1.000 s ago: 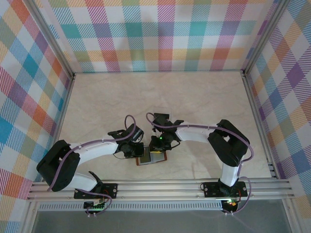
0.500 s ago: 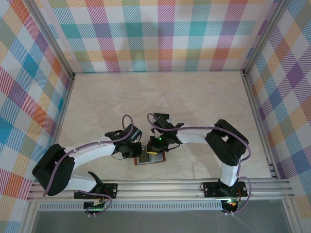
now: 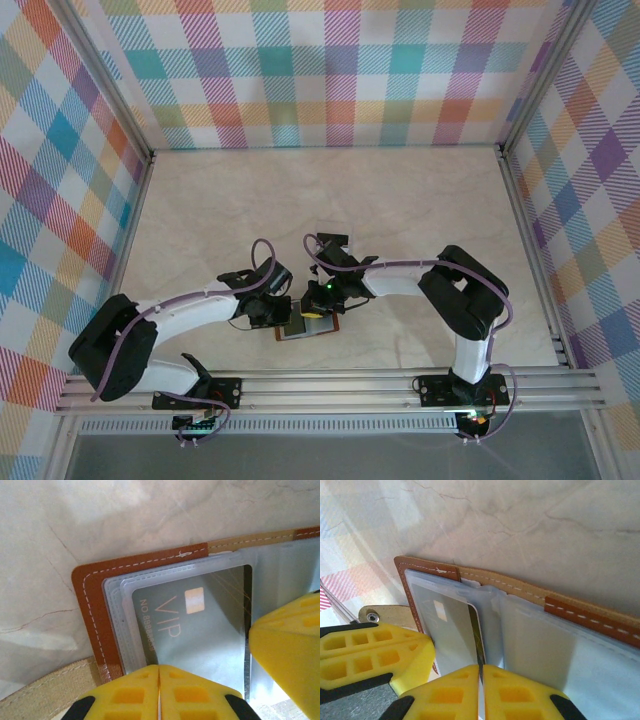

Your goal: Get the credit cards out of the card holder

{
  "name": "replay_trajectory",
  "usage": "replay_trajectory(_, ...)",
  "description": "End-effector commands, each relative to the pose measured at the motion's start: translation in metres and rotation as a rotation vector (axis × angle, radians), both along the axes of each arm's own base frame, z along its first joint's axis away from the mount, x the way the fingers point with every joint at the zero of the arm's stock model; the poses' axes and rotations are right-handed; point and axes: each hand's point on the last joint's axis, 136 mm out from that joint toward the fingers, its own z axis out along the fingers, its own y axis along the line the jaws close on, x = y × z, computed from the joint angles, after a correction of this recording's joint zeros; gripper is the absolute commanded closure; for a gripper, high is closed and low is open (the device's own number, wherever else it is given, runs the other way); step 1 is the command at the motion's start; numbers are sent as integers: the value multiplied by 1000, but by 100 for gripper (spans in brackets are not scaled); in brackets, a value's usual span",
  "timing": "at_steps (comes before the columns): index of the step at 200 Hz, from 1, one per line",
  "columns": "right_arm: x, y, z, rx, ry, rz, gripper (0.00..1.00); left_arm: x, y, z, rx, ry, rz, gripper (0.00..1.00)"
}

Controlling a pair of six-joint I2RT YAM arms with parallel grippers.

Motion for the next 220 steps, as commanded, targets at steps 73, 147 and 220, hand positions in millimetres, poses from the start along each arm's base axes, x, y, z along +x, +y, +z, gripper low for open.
replay_trajectory(73, -2, 4, 0, 46, 20, -3, 97, -7, 7, -9, 36, 22, -10, 93)
replay_trajectory(147, -1, 0, 9, 52, -11, -19, 94, -7, 9, -8, 45, 21, -8, 94)
replay_trajectory(220, 0, 7, 15, 101, -7, -15, 91, -6, 8, -6, 41, 17, -12, 94)
